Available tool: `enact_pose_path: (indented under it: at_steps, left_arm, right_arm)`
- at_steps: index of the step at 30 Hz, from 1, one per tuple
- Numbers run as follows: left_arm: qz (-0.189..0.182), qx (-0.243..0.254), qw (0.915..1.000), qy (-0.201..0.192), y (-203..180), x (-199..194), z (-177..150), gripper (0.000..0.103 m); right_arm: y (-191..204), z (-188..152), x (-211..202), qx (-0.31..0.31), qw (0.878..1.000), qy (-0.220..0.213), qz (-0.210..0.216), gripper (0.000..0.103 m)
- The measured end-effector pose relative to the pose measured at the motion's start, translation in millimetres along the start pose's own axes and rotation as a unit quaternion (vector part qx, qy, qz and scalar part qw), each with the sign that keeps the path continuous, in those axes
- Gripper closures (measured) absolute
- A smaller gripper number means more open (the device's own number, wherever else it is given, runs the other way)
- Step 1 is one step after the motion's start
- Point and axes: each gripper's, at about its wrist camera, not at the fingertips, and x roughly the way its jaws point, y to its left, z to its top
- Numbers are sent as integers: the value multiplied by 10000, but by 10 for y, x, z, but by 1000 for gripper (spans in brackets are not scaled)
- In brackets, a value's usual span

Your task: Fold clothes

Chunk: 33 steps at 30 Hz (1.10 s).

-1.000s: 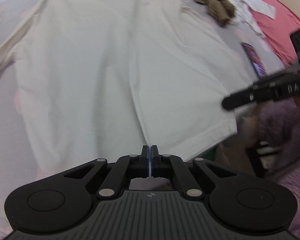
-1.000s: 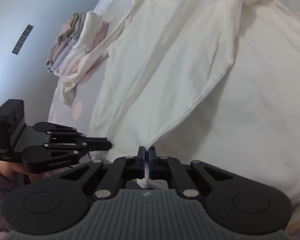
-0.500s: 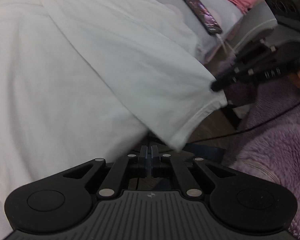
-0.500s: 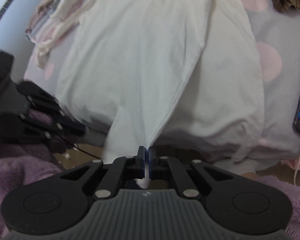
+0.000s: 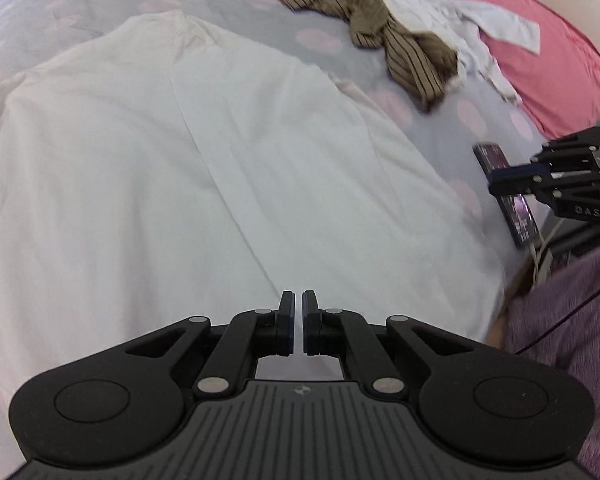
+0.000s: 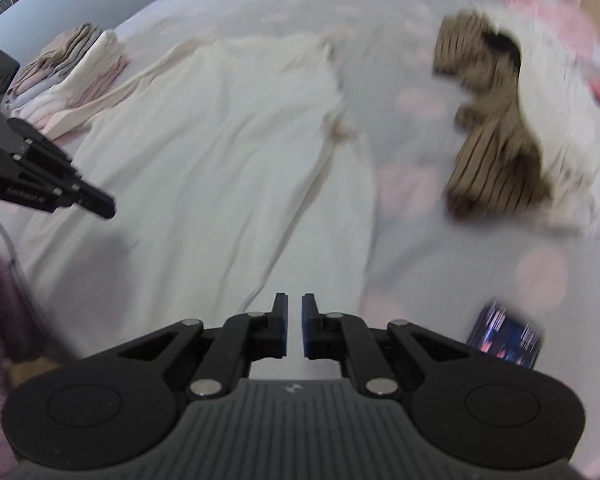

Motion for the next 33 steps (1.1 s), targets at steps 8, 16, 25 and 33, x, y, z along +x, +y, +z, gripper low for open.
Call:
enact_pose_path:
  at_steps: [8,16,25,33]
  left_arm:
    - [19,69,9995,-301,-21,235,346,103]
    - [88,30,9996,-254,42,451,482,101]
    - [32,-27,10000,-3,125,683,536,101]
    - [60,-15,9999,121,153,716,507,101]
  right_arm:
    - [-219,510,558,-812,9939,-648,-379,70]
    - [-197,843,1214,-1791,9803,-704,-457,70]
    - [-401,1081,1374,-1238,9893,-640,-439,96]
    - [-666,1123,1410,-371,9981,-233,-424,92]
